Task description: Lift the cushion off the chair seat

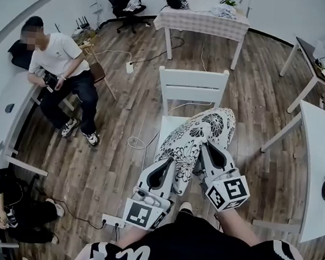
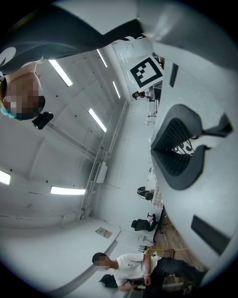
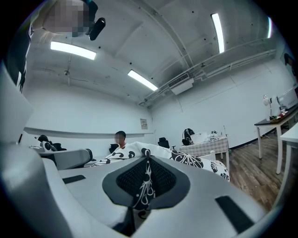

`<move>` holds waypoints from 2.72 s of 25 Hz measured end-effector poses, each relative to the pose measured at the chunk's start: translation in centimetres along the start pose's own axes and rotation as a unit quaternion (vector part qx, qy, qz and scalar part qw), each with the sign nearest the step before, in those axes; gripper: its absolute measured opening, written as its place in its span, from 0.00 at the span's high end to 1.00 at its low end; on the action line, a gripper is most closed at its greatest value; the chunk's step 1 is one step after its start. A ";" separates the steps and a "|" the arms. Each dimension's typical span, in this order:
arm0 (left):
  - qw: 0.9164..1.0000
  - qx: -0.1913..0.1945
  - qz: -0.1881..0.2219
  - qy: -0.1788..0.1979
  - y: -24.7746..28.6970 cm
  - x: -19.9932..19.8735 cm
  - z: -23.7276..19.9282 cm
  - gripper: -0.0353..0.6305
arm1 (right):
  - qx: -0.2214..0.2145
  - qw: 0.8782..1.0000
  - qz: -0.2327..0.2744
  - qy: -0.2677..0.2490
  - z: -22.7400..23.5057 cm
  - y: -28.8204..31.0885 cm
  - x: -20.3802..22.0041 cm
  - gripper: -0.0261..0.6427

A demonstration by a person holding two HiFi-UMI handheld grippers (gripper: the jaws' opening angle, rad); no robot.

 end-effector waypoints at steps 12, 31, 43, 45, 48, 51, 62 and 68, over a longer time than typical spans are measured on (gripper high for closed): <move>1.000 0.009 -0.003 0.000 -10.1 -1.6 2.2 0.95 | 0.022 1.000 0.009 0.010 -9.0 -6.8 -0.7 0.91; 1.000 0.019 0.006 -0.009 -21.9 -2.8 8.0 0.95 | 0.031 0.999 0.019 0.017 -18.0 -17.3 -2.2 0.91; 0.999 0.036 -0.003 -0.020 -23.1 -1.7 10.0 0.95 | 0.040 0.999 0.028 0.015 -18.7 -20.3 -1.5 0.91; 0.999 0.036 -0.004 -0.017 -23.3 -1.8 10.6 0.95 | 0.039 0.999 0.030 0.018 -18.7 -20.8 -1.5 0.91; 0.999 0.032 -0.001 -0.010 -23.8 -2.0 11.9 0.95 | 0.036 0.999 0.032 0.022 -18.5 -22.1 -1.6 0.91; 0.999 0.031 -0.006 -0.004 -24.4 -1.8 13.5 0.95 | 0.030 0.999 0.039 0.021 -18.5 -23.5 -2.1 0.91; 1.000 0.018 -0.017 -0.009 -29.2 0.6 21.8 0.95 | 0.017 0.999 0.036 0.021 -19.7 -32.9 -2.2 0.91; 1.000 0.011 -0.009 -0.009 -33.2 1.1 26.9 0.95 | 0.005 0.999 0.036 0.019 -21.3 -38.7 -2.9 0.91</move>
Point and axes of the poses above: the fingertips, and each gripper's own axes: y forward along the fingers, z to its right, x out of its underside, the point moved 10 cm from there along -y, backward along the fingers, and after that the axes turned 11 degrees about -y, right-handed, at the moved point
